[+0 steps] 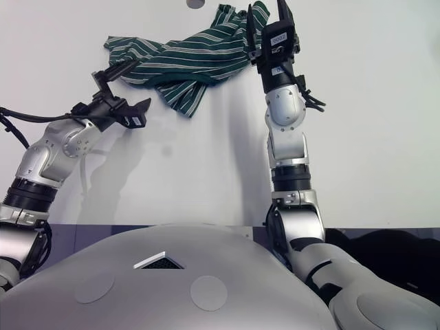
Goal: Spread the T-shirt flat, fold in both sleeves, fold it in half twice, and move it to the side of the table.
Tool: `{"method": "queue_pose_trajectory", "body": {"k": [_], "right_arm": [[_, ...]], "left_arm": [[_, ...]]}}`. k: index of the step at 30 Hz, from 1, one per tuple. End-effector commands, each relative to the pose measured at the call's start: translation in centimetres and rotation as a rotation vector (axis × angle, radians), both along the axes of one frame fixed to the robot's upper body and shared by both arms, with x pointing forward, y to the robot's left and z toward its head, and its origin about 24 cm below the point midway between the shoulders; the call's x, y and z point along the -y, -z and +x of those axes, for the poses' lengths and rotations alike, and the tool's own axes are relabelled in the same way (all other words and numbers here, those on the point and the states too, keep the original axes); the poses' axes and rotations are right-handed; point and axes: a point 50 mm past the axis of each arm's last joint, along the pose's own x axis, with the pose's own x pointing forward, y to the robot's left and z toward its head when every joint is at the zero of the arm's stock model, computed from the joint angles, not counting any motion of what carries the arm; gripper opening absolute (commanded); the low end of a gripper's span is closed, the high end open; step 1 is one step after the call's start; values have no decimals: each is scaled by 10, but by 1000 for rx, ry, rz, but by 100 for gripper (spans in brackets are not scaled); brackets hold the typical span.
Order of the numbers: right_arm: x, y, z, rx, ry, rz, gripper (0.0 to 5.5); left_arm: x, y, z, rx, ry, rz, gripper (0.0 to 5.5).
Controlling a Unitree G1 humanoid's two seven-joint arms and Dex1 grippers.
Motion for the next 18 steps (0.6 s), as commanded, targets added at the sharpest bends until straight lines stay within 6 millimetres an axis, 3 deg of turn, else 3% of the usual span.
{"method": "queue_pose_trajectory", "body": {"k": [1, 10, 18], "right_arm": [[-8, -8, 2, 22, -18, 12, 251], [-8, -10, 4, 25, -19, 14, 251], [-9, -9, 4, 26, -22, 11, 251]], "left_arm": [[-1, 21, 3, -53, -46, 92, 538], [5, 18, 14, 10, -67, 79, 538], [12, 10, 15, 75, -42, -1, 395]]}}
